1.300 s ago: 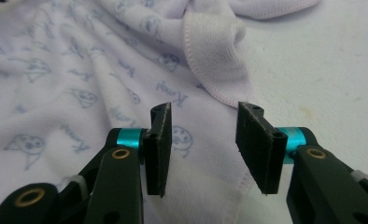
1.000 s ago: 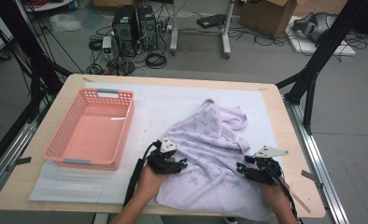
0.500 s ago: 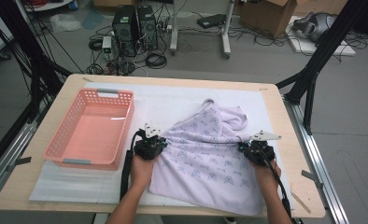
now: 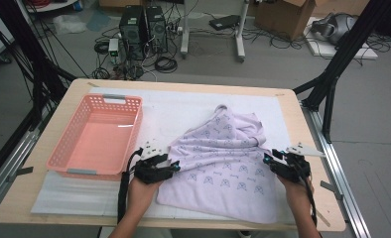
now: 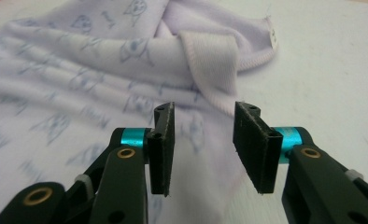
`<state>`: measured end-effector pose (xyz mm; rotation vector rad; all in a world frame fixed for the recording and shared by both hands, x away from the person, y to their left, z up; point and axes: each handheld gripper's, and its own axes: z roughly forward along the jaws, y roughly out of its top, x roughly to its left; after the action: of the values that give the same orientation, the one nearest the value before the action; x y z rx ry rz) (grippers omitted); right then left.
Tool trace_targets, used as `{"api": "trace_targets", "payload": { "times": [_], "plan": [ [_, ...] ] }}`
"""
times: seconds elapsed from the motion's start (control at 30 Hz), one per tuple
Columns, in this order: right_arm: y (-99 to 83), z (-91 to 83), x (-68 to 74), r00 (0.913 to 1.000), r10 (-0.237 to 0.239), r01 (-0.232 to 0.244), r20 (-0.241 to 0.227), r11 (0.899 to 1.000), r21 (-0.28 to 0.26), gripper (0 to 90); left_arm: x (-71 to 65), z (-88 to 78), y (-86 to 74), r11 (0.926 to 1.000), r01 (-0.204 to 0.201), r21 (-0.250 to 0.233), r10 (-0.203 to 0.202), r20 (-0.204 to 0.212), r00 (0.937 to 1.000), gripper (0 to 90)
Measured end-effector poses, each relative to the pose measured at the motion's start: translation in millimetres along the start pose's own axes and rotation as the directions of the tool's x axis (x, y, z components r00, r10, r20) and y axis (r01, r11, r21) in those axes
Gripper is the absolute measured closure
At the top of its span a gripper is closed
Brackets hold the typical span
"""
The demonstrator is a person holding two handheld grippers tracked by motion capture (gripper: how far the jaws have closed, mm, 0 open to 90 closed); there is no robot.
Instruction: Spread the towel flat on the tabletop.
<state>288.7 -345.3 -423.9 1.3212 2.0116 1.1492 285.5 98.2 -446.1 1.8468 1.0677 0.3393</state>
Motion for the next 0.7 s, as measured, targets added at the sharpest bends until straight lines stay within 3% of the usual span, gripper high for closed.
{"api": "trace_targets", "payload": {
  "times": [0.13,0.33,0.53,0.7],
  "plan": [
    [-19.5,-29.5,-2.1,0.9998,0.014,-0.014,-0.017,1.000,0.011,55.8,-1.0,-17.3,-14.5,0.9998,0.013,-0.012,-0.013,0.029,0.9995,42.7],
    [-43.4,-57.2,3.3,0.9992,0.002,-0.001,-0.040,0.999,0.041,55.8,-8.4,-41.6,-25.7,0.9987,-0.003,-0.052,0.004,0.027,0.9996,42.3],
    [-53.6,-69.3,8.4,0.9982,0.033,-0.031,-0.050,0.999,0.039,55.9,-14.6,-57.1,-36.1,0.9968,-0.006,-0.079,0.009,0.035,0.9993,42.6],
    [-63.0,-72.8,20.5,0.9974,0.029,-0.024,-0.066,0.998,0.065,55.0,-21.6,-57.7,-49.4,0.9994,-0.010,-0.033,0.011,0.041,0.9991,43.5]
  ]
}}
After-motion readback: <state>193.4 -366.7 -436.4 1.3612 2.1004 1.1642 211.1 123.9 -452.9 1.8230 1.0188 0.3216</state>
